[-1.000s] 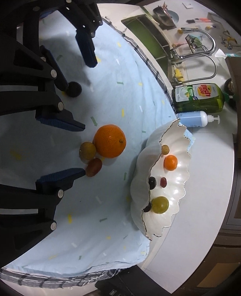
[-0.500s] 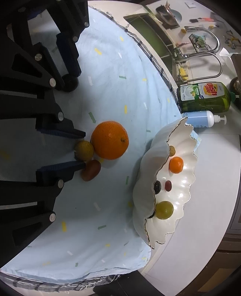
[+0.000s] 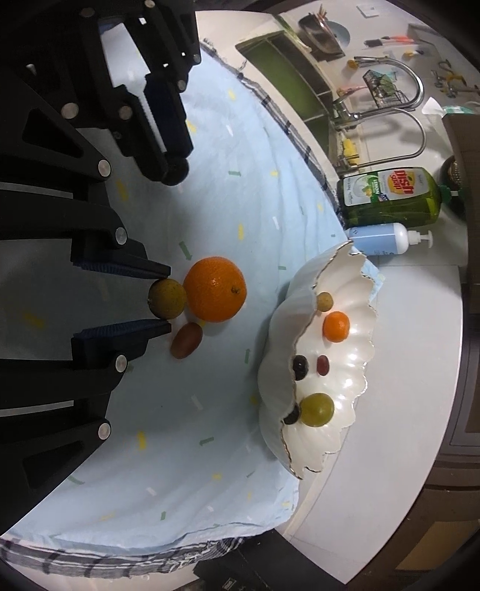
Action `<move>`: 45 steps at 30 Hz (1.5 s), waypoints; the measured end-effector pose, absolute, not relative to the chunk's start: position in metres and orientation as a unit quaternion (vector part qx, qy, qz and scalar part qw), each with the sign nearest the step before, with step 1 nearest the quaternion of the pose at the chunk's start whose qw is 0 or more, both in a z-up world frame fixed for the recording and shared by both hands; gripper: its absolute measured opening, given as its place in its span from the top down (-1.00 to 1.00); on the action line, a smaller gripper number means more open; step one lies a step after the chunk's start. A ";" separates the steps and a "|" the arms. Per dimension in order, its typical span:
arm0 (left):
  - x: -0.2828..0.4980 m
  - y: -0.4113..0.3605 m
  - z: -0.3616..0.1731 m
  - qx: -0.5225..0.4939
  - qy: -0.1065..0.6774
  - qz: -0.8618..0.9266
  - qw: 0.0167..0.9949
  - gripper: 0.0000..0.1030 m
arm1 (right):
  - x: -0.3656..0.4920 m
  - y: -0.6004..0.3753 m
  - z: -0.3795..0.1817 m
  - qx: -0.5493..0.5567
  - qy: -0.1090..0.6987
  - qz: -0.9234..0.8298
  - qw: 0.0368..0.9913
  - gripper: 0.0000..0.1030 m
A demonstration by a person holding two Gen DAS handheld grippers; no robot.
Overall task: Organize fruits
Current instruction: 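Grasp a dark plum with the left tool while the right tool grasps a small yellow fruit, then carry the dark plum and yellow fruit into the bowl and open both tools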
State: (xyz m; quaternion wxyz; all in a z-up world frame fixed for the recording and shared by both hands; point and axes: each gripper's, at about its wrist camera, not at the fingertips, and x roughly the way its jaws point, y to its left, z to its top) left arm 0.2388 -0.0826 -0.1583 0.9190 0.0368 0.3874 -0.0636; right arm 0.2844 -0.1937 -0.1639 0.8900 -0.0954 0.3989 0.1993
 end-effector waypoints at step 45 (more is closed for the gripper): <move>0.315 -0.035 -0.006 0.039 0.239 -0.132 0.961 0.64 | 0.307 -0.195 -0.017 -0.030 0.243 0.096 0.965 0.53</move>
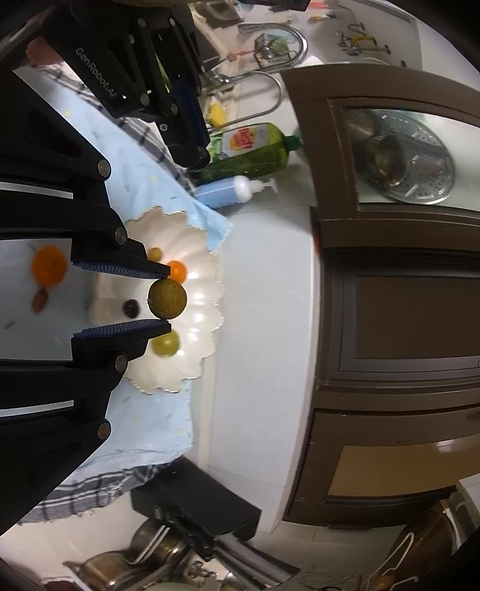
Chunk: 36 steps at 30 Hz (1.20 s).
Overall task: Organize fruits
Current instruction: 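Carry the dark plum and yellow fruit into the bowl and open both tools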
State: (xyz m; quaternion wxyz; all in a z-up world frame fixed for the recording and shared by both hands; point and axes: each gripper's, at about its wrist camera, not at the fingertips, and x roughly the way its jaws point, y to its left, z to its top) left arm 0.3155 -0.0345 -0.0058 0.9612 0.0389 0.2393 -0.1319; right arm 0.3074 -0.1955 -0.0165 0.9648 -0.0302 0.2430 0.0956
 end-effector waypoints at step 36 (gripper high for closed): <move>0.500 -0.068 -0.042 0.079 0.354 -0.158 0.919 0.63 | 0.483 -0.204 -0.057 -0.040 0.376 0.076 0.923 0.53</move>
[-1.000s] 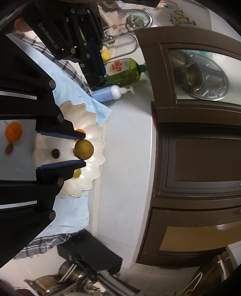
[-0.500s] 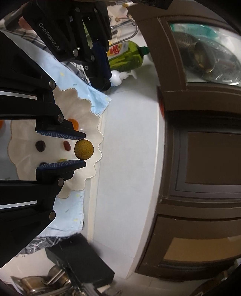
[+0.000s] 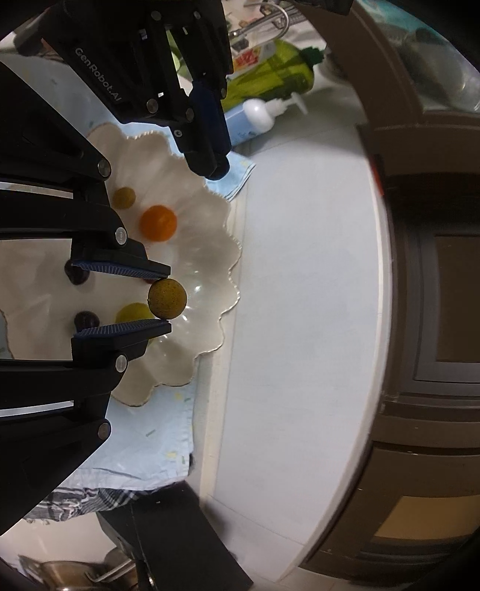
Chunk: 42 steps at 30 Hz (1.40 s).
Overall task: Organize fruits
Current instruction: 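Carry the dark plum and yellow fruit into the bowl and open both tools, then lift both tools out of the bowl and move back toward the orange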
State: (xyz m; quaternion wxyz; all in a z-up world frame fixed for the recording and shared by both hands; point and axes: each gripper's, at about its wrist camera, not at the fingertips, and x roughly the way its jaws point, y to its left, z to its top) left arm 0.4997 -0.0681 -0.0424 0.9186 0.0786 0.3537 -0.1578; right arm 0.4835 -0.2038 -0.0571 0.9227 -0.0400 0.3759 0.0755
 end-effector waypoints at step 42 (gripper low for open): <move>0.451 -0.055 -0.017 0.094 0.315 -0.129 0.936 -0.47 | 0.426 -0.216 -0.035 -0.040 0.341 0.015 0.939 -0.33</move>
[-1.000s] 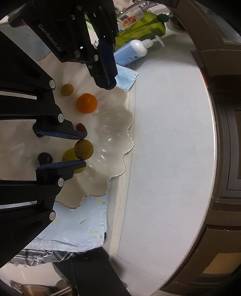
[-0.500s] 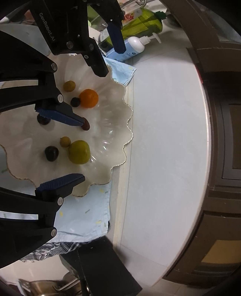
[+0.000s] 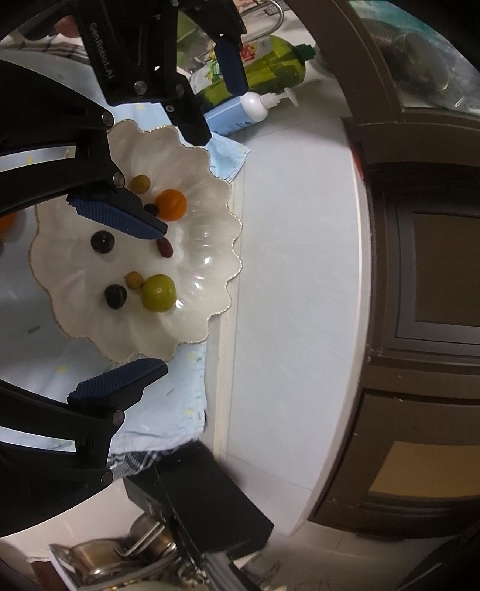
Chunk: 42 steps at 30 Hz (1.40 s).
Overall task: Organize fruits
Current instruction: 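Lift both tools out of the bowl and move back toward the orange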
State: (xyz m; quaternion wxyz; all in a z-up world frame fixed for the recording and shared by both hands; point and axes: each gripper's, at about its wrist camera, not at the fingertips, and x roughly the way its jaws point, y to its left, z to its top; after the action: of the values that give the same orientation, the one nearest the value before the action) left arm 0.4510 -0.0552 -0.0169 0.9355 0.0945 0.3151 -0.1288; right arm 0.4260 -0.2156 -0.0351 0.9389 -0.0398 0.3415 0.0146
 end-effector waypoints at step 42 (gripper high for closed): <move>0.318 -0.051 -0.045 0.126 0.295 -0.184 0.929 -0.73 | 0.286 -0.222 -0.062 -0.036 0.304 0.026 0.952 -0.35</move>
State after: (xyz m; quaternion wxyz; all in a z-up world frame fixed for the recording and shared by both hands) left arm 0.3175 -0.0509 -0.0449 0.9290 0.1256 0.2955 -0.1842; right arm 0.2865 -0.2223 -0.0617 0.9517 -0.0360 0.3039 0.0263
